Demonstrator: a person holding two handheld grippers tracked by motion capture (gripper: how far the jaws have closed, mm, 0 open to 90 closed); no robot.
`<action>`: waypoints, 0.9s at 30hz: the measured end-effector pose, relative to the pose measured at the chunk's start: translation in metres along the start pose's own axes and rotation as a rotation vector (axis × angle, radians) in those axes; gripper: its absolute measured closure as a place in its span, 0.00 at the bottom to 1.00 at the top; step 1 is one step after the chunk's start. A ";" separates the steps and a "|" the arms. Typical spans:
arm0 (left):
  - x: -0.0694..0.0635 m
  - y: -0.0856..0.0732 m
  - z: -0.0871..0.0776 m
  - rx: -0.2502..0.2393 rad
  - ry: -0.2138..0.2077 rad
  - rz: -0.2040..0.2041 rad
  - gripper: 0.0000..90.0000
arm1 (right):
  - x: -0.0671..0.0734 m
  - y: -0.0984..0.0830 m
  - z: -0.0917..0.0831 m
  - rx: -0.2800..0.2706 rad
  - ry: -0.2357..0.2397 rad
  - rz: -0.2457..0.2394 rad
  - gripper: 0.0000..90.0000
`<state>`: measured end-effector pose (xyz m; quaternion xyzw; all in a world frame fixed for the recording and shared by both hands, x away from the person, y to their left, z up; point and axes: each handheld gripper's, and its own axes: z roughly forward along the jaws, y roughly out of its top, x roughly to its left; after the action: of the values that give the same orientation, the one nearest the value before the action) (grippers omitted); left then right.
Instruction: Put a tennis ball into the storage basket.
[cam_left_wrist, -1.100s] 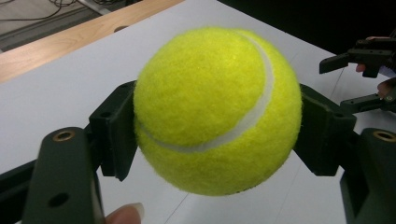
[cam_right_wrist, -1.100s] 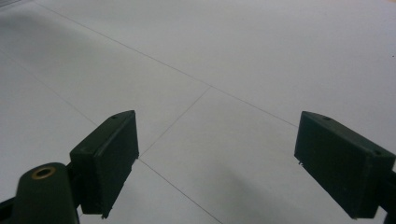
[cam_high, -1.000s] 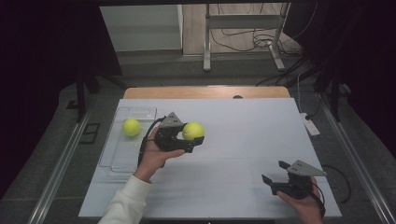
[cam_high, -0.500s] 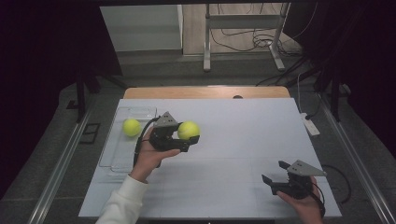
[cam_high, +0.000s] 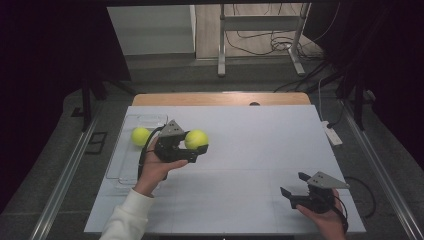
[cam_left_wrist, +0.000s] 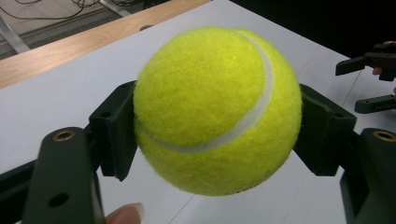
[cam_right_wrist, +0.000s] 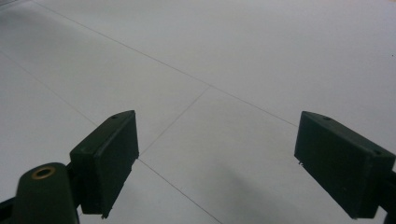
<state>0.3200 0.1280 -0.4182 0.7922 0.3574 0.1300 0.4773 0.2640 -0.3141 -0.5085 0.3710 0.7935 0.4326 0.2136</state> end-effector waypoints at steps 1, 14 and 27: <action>0.000 0.000 0.000 0.000 0.000 -0.001 0.30 | 0.000 0.000 0.000 0.000 0.001 0.000 0.16; 0.006 -0.006 -0.008 0.001 0.020 -0.016 0.30 | 0.000 0.000 0.000 0.002 0.000 0.002 0.16; 0.010 -0.010 -0.016 -0.006 0.034 -0.028 0.30 | 0.000 0.000 0.000 0.001 0.000 0.000 0.16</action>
<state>0.3146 0.1486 -0.4196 0.7835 0.3760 0.1380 0.4751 0.2639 -0.3137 -0.5085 0.3710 0.7937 0.4322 0.2135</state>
